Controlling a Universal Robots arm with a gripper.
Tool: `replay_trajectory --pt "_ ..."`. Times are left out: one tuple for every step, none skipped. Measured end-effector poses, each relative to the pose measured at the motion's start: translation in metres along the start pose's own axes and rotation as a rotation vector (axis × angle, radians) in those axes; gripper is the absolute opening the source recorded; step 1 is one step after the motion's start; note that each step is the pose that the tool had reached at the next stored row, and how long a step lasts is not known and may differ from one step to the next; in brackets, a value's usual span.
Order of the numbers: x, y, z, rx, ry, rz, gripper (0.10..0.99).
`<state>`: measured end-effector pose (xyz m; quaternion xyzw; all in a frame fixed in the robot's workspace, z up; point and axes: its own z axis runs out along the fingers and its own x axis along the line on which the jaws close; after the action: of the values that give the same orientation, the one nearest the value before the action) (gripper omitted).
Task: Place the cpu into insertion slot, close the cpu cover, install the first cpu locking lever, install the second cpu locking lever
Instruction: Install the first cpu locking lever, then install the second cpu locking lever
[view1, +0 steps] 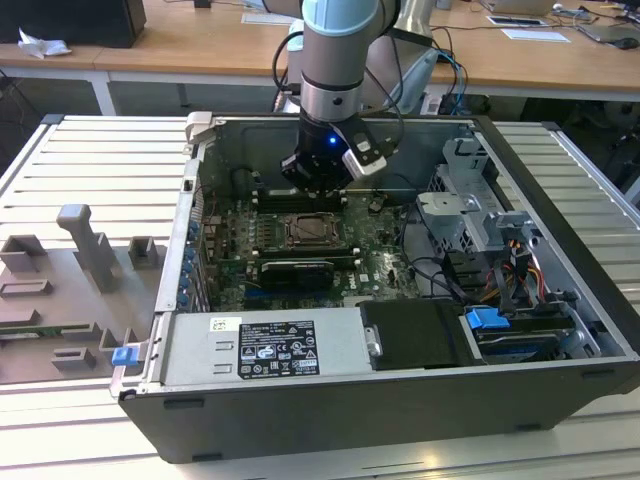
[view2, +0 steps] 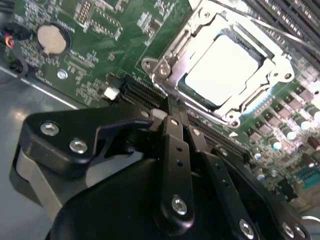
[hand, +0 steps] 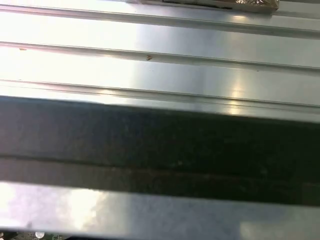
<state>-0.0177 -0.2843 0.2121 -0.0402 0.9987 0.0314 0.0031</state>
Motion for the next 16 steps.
replay_trajectory --pt "0.0000 -0.0003 -0.0001 0.000 0.0000 0.000 0.106" --pt "0.0000 -0.0008 -0.0001 0.000 0.0000 0.000 0.106" --pt "-0.0001 -0.0012 -0.0001 0.000 0.0000 0.000 0.106" --pt "-0.0001 -0.0017 -0.0001 0.000 0.0000 0.000 0.106" --pt "-0.0001 -0.0022 -0.0001 0.000 0.0000 0.000 0.106" --pt "-0.0001 -0.0027 -0.0002 0.000 0.0000 0.000 0.106" --pt "-0.0001 -0.0031 -0.0002 0.000 0.0000 0.000 0.106" --pt "-0.0001 -0.0037 -0.0002 0.000 -0.0001 0.000 0.106" --pt "-0.0001 -0.0042 -0.0003 0.000 -0.0001 0.000 0.106" --pt "0.0000 -0.0046 -0.0003 0.000 -0.0001 0.000 0.106" --pt "0.0000 -0.0050 -0.0003 0.000 -0.0001 0.000 0.106" --pt "0.0000 -0.0054 -0.0003 0.000 -0.0001 0.000 0.106" --pt "0.0001 -0.0056 -0.0003 0.000 -0.0001 0.000 0.106" --pt "0.0001 -0.0057 -0.0003 0.000 0.0000 0.000 0.106" --pt "0.0001 -0.0065 -0.0004 0.000 0.0000 0.000 0.106" --pt "0.0001 -0.0070 -0.0004 0.000 -0.0002 0.000 0.106"
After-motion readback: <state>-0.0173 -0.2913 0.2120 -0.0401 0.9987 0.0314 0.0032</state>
